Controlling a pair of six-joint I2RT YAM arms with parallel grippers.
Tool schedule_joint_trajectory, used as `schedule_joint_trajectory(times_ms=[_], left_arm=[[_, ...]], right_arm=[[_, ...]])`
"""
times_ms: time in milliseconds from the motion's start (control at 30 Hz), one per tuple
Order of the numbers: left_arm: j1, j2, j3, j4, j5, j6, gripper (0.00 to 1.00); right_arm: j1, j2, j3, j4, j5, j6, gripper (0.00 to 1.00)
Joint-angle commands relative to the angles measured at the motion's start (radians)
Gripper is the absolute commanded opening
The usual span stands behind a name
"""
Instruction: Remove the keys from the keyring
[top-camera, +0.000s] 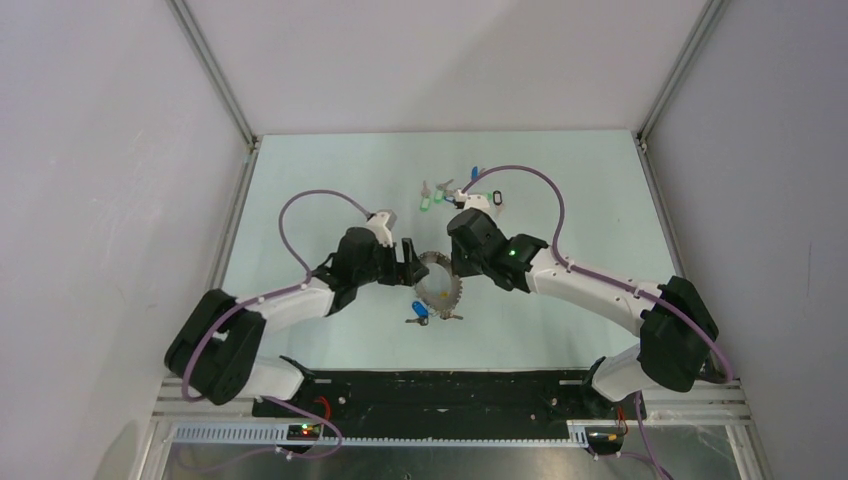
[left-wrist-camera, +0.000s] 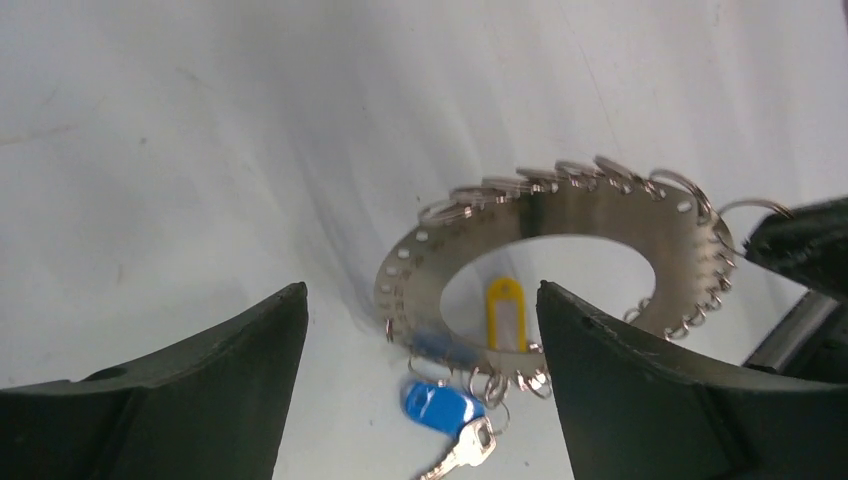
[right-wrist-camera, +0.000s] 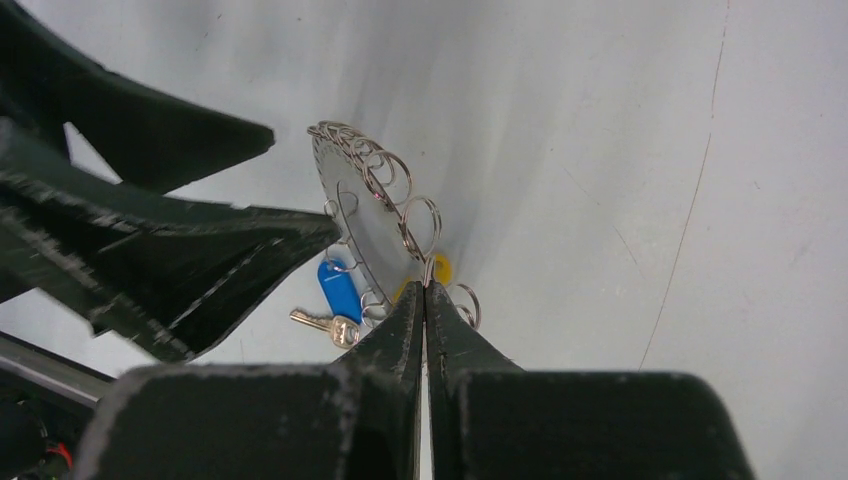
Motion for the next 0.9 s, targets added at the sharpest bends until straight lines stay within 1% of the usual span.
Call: schedule_joint_trajectory(times_ms=[0,67,133,167,200,233,267,300,333,367,400,433,467,500,533,567,600,633,667,767,867], left_arm=[[-0.047,0.091,0.067,0.056,-0.092,0.062,0.86],[-0.068,0.131,0.09,0.057,-0.123,0.069,0.83],[-0.078,0.163,0.101,0.064,-0.15,0.068,0.76],[-0.08,0.173,0.104,0.068,-0.164,0.069,0.74],[-0.085,0.196,0.112,0.08,-0.166,0.071,0.68],[-0.088,0.205,0.118,0.084,-0.168,0.074,0.64],[-0.09,0.222,0.128,0.086,-0.169,0.074,0.54],[-0.09,0.228,0.132,0.086,-0.166,0.075,0.48],[-0.091,0.232,0.136,0.087,-0.164,0.076,0.36],[-0.091,0.228,0.134,0.087,-0.162,0.081,0.3],[-0.091,0.215,0.126,0.086,-0.161,0.084,0.19],[-0.091,0.203,0.12,0.086,-0.163,0.092,0.13],[-0.092,0.176,0.107,0.086,-0.164,0.095,0.04],[-0.091,0.162,0.1,0.087,-0.164,0.101,0.02],[-0.091,0.134,0.088,0.086,-0.161,0.108,0.01],[-0.093,0.106,0.083,0.087,-0.156,0.112,0.0],[-0.095,0.093,0.072,0.086,-0.157,0.118,0.0],[-0.097,0.062,0.065,0.085,-0.161,0.121,0.0],[-0.098,0.047,0.056,0.083,-0.164,0.128,0.0],[-0.107,-0.026,0.049,0.041,-0.178,0.138,0.0],[-0.118,-0.068,0.086,-0.047,-0.208,0.146,0.0]], right_arm=[[-0.012,-0.025,0.008,0.04,-0.024,-0.005,0.0],[-0.019,-0.027,0.008,0.041,-0.034,-0.004,0.0],[-0.024,-0.029,0.008,0.042,-0.044,0.0,0.0],[-0.026,-0.028,0.008,0.043,-0.049,0.002,0.0],[-0.026,-0.029,0.008,0.042,-0.051,0.005,0.0],[-0.027,-0.029,0.008,0.043,-0.053,0.005,0.0],[-0.028,-0.029,0.007,0.043,-0.053,0.008,0.0],[-0.028,-0.027,0.008,0.041,-0.054,0.008,0.0],[-0.029,-0.027,0.008,0.039,-0.052,0.007,0.0],[-0.03,-0.025,0.008,0.032,-0.043,0.009,0.0],[-0.033,-0.024,0.006,0.026,-0.036,0.012,0.0],[-0.036,-0.023,0.005,0.017,-0.03,0.01,0.02],[-0.044,-0.024,-0.001,0.016,-0.034,0.005,0.12],[-0.048,-0.026,-0.005,0.017,-0.046,-0.008,0.2],[-0.057,-0.028,-0.016,0.019,-0.053,-0.015,0.38],[-0.062,-0.035,-0.024,0.028,-0.066,-0.033,0.47],[-0.07,-0.04,-0.04,0.034,-0.072,-0.042,0.64],[-0.074,-0.054,-0.049,0.052,-0.086,-0.067,0.7],[-0.081,-0.062,-0.071,0.074,-0.097,-0.085,0.78],[-0.086,-0.108,-0.112,0.106,-0.136,-0.166,0.89],[-0.081,-0.145,-0.121,0.127,-0.145,-0.199,0.9]])
